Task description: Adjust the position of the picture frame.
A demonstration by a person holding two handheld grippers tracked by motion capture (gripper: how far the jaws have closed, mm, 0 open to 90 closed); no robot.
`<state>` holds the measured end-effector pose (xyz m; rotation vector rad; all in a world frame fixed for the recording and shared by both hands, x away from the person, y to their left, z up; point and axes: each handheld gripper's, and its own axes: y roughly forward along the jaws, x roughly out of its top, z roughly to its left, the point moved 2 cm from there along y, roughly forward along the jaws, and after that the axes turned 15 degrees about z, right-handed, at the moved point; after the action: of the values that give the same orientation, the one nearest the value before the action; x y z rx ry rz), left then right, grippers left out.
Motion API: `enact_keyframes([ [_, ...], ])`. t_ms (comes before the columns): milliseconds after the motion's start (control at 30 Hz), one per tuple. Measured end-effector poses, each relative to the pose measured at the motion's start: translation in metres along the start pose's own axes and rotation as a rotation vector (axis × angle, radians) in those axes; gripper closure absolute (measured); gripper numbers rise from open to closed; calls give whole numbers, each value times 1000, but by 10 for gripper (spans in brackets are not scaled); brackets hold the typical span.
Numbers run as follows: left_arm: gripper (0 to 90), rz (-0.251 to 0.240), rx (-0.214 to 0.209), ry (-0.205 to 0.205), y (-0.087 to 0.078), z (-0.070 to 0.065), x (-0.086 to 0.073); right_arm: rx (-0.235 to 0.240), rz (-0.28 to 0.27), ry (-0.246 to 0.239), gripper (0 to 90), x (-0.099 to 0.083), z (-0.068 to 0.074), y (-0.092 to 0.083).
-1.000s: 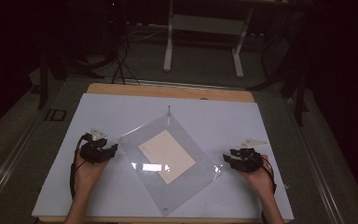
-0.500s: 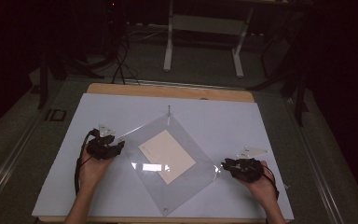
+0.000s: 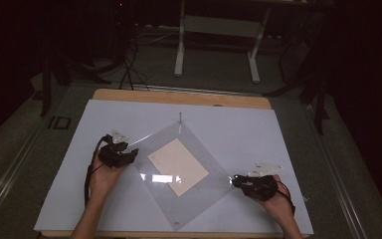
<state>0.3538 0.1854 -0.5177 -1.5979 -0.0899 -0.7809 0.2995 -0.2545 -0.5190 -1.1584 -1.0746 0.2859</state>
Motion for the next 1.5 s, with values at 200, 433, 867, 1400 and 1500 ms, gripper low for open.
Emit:
enact_keyframes([
  [200,517,8,-11,18,4,-5,5,-10,-6,3,852,5,1,10],
  [433,521,10,-33,30,10,-8,13,-40,-54,48,856,16,-12,1],
  [867,554,-18,-120,70,29,-16,46,-75,-55,132,855,15,-35,20],
  [1400,551,-87,-122,148,55,-25,95,-65,-88,142,851,12,-35,21],
  [1500,552,-84,-122,143,60,-25,103,-62,-93,147,849,11,-35,21],
])
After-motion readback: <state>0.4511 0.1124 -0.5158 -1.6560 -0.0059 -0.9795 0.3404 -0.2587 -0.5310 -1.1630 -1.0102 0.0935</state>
